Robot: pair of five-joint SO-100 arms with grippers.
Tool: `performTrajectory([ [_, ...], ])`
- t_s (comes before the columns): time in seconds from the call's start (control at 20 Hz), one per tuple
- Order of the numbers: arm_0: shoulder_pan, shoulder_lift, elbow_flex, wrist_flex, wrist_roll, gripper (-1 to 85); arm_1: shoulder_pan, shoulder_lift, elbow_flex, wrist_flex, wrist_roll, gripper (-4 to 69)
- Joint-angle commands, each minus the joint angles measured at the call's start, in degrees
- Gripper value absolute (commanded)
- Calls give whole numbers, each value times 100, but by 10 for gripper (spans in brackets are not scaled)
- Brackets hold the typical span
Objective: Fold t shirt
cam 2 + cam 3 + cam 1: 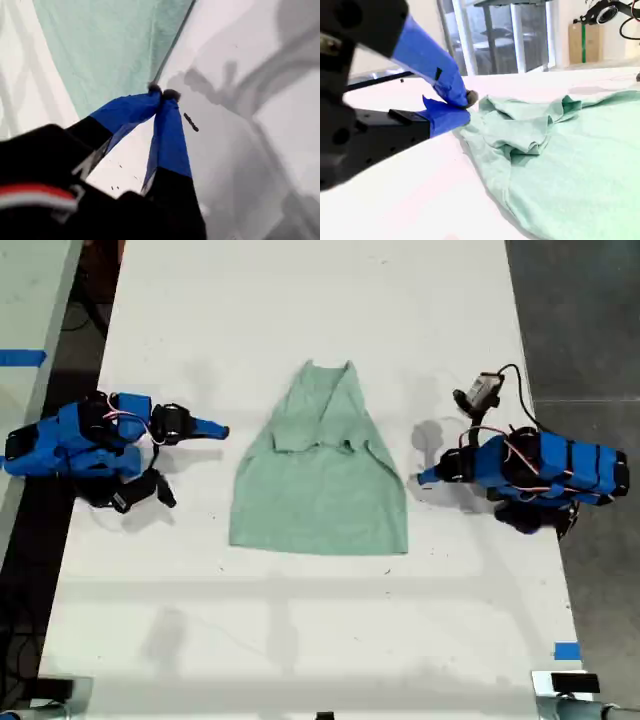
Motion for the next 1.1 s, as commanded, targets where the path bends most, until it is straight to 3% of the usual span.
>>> performTrajectory([
  [0.0, 105, 35, 18, -44, -97, 0, -404, 53, -79, 809, 1301, -6],
  [0.35, 62, 35, 18, -44, -88, 0, -483, -396, -1222, 431, 1116, -5],
  [0.55, 70, 35, 18, -35, -97, 0, -1318, -4781, -3270, -712, 1986, 5],
  [0.6, 70, 35, 18, -35, -97, 0, -1494, -6056, -4043, -738, 2145, 125],
  [0.8, 97, 35, 18, -26, -88, 0, -1635, -8771, -5792, -633, 2408, 210],
  [1.05, 97, 35, 18, -35, -88, 0, -1556, -9527, -5625, -905, 2716, 148],
])
